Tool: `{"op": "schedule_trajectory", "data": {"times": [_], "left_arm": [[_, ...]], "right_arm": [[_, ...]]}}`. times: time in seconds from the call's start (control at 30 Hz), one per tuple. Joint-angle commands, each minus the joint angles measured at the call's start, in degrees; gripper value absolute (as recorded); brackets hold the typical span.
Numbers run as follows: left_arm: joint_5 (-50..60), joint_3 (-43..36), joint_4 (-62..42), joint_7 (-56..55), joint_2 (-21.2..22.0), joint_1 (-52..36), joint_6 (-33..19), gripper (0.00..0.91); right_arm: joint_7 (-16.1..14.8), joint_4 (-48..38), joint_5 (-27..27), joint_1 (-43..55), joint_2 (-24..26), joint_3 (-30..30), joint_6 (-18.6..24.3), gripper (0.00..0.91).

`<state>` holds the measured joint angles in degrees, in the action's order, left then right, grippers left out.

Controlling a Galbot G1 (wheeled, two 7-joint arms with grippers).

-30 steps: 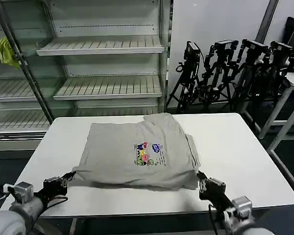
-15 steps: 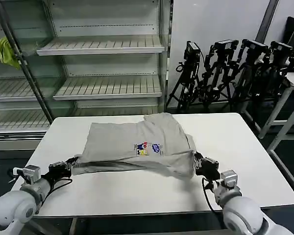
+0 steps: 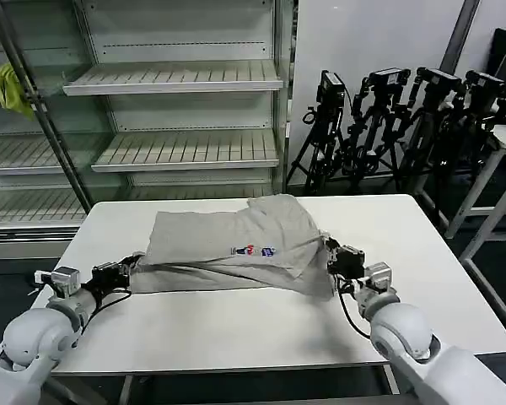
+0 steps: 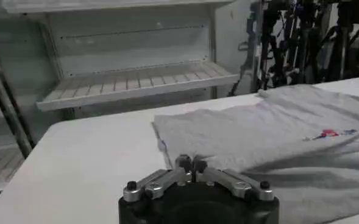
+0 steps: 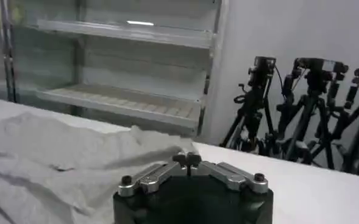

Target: Fold and organize the clothes.

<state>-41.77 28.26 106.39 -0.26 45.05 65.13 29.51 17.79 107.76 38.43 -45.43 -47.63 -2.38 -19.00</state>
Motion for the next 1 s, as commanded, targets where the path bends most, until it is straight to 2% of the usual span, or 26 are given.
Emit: {"op": "schedule_trajectory", "data": {"times": [0.03, 0.17, 0.2, 0.23, 0.27, 0.53, 0.77, 0.87, 1.0], "left_arm": [[0.3, -1.8, -2.0, 0.0, 0.0, -2.3, -0.1, 0.050], [0.8, -2.4, -3.1, 0.2, 0.4, -2.7, -0.4, 0.050], [0.9, -2.6, -3.3, 0.3, 0.5, -2.7, -0.5, 0.111], [1.0, -2.7, -3.4, 0.3, 0.4, -2.7, -0.5, 0.282], [1.1, -2.8, -3.6, 0.3, 0.4, -2.7, -0.6, 0.907], [2.4, -3.5, -4.2, 0.2, 0.5, -2.2, -0.8, 0.907], [2.9, -1.4, -4.9, -0.1, -0.1, -2.0, -1.8, 0.907], [2.4, 0.6, -3.0, -0.3, -0.8, -0.4, -1.6, 0.907], [0.6, 5.2, 3.2, -0.8, -2.2, 6.0, 0.1, 0.907]], "right_arm": [[-0.4, -2.7, 0.2, 4.4, -0.2, -3.2, -0.1, 0.000], [-0.6, -4.4, -0.4, 5.6, -1.3, -4.5, 0.1, 0.000], [-0.6, -4.8, -0.5, 5.8, -1.5, -4.6, 0.1, 0.605], [-0.7, -5.1, -0.8, 5.8, -1.7, -4.7, 0.0, 0.907], [-0.8, -5.4, -1.0, 5.9, -1.8, -4.7, 0.0, 0.907], [-0.5, -6.5, -3.5, 4.9, -2.0, -4.1, -1.5, 0.907], [-0.5, -10.2, -4.5, 4.1, -1.5, 1.1, -0.1, 0.907], [-0.4, -8.1, -4.1, 2.5, -0.1, 3.1, -0.1, 0.907], [0.6, 0.4, -2.0, -3.5, 4.3, 6.9, -1.3, 0.907]]}}
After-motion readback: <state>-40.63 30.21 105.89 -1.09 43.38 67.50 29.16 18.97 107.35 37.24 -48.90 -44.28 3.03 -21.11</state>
